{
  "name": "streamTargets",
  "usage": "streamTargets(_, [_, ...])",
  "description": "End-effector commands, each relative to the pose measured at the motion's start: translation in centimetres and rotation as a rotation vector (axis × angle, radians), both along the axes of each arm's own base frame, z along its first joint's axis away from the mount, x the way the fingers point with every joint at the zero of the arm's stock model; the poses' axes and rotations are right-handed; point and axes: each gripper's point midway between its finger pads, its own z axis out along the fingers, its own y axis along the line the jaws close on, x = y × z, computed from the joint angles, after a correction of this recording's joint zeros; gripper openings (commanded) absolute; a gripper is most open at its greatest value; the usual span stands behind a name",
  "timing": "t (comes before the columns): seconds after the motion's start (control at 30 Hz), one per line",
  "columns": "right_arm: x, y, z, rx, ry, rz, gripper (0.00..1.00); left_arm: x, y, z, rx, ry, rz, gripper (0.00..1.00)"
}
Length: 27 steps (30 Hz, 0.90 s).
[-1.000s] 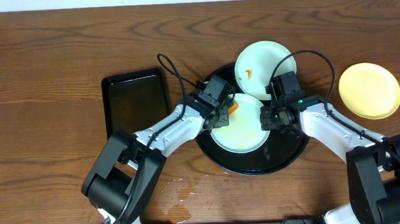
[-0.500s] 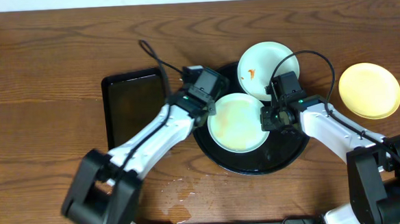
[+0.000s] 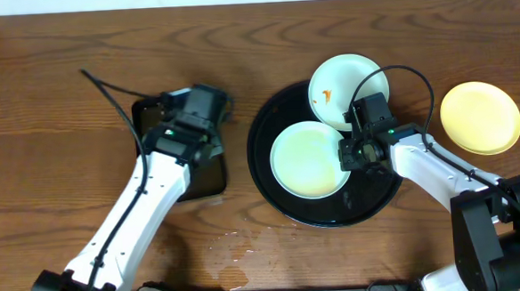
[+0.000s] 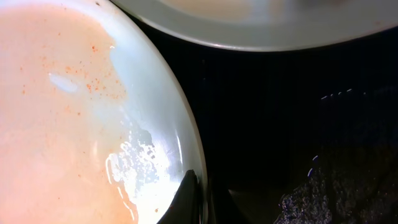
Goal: Clean dirty plates on tray and stack at the side
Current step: 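Move the sponge back toward the black tray with left gripper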
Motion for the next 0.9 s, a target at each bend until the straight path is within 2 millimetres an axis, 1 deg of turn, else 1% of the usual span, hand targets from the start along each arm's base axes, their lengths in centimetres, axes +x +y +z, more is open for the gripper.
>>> streamTargets(0.0, [-1.6, -2.1, -1.8, -0.101, 0.057, 0.014, 0.01, -1.9, 1.8, -5.4, -0.035, 0.136, 0.044, 0.08])
streamTargets(0.1, [-1.6, -2.1, -1.8, -0.102, 0.057, 0.014, 0.01, -2.3, 2.4, -8.6, -0.074, 0.187, 0.045, 0.1])
streamTargets(0.17, [-1.6, -2.1, -1.8, -0.102, 0.057, 0.014, 0.01, -2.5, 3.0, -9.5, -0.074, 0.209, 0.059, 0.15])
streamTargets(0.2, [-1.6, -2.1, -1.8, -0.101, 0.057, 0.014, 0.01, -2.5, 3.2, -9.6, -0.072, 0.215, 0.063, 0.17])
streamTargets(0.27, [-1.6, -2.1, -1.8, -0.101, 0.057, 0.014, 0.01, -2.4, 3.5, -9.5, -0.077, 0.21, 0.069, 0.25])
streamTargets(0.33, [-1.6, -2.1, -1.8, -0.101, 0.057, 0.014, 0.01, -1.9, 3.1, -8.6, -0.094, 0.196, 0.042, 0.37])
streamTargets(0.4, [-1.6, -2.1, -1.8, -0.1, 0.057, 0.014, 0.01, -1.1, 1.6, -7.1, -0.154, 0.169, -0.03, 0.47])
streamTargets(0.47, [-1.7, -1.9, -1.8, -0.09, 0.063, 0.017, 0.03, -0.6, -0.1, -5.6, -0.239, 0.134, -0.077, 0.52])
streamTargets(0.5, [-1.8, -1.8, -1.8, -0.084, 0.067, 0.018, 0.05, -0.3, -1.3, -4.7, -0.29, 0.108, -0.107, 0.53])
streamTargets(0.57, [-2.1, -1.3, -1.8, -0.052, 0.082, 0.027, 0.15, 0.0, -3.3, -3.4, -0.361, 0.067, -0.183, 0.54])
streamTargets(0.6, [-2.3, -1.0, -1.8, -0.035, 0.089, 0.031, 0.17, 0.0, -4.2, -3.0, -0.386, 0.056, -0.21, 0.54])
streamTargets(0.67, [-2.6, -0.5, -1.8, -0.003, 0.104, 0.032, 0.18, -0.1, -6.4, -2.5, -0.438, 0.047, -0.273, 0.54])
streamTargets(0.73, [-2.8, -0.3, -1.8, 0.016, 0.118, 0.002, 0.2, -0.3, -8.7, -2.6, -0.465, 0.044, -0.342, 0.54])
streamTargets(0.77, [-2.8, -0.2, -1.8, 0.024, 0.124, -0.014, 0.19, -0.5, -9.6, -2.7, -0.467, 0.046, -0.366, 0.54])
streamTargets(0.8, [-2.9, -0.1, -1.8, 0.034, 0.129, -0.026, 0.17, -0.6, -10.4, -2.9, -0.467, 0.049, -0.39, 0.53])
streamTargets(0.87, [-2.9, 0.1, -1.8, 0.048, 0.134, -0.044, 0.05, -0.9, -12.1, -3.5, -0.467, 0.057, -0.437, 0.53])
